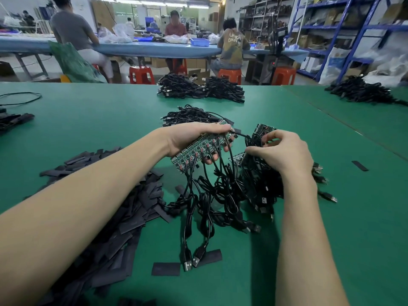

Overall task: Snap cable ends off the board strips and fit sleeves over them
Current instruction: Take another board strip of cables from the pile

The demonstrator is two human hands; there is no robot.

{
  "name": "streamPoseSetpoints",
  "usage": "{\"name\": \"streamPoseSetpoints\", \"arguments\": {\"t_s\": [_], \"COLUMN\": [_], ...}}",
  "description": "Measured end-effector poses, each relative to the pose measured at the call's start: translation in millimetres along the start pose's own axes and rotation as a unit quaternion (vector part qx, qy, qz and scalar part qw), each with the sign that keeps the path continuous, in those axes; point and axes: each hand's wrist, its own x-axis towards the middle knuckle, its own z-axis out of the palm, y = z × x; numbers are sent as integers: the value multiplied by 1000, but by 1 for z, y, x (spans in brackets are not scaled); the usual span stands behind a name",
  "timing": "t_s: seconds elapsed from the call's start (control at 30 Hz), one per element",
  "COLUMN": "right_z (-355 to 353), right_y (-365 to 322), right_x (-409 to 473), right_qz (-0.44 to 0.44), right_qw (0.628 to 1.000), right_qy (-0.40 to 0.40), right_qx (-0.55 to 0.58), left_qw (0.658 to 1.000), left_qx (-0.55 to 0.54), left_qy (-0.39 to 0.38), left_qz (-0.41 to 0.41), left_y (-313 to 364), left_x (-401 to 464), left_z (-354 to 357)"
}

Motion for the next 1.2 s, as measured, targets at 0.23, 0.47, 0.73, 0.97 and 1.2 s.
{"name": "streamPoseSetpoints", "arguments": {"t_s": [0.23, 0.47, 0.73, 0.97, 1.2], "right_z": [-9, 1, -3, -10, -18], "right_y": [14, 11, 14, 11, 9], "right_x": [4, 5, 6, 2, 0], "right_qz": [-4, 59, -1, 10, 30], "right_qw": [966, 951, 973, 970, 970], "right_qy": [-139, -68, -118, -161, -196], "right_qx": [218, 297, 199, 181, 141], "left_qw": [998, 920, 913, 945, 942], "left_qx": [28, 322, 389, 273, 282], "left_qy": [-29, 24, 121, 175, 177], "left_qz": [-50, -220, 14, 48, 52], "left_y": [-3, -13, -14, -26, -23], "left_x": [-1, -7, 21, 34, 34], "left_z": [-6, -17, 23, 43, 50]}}
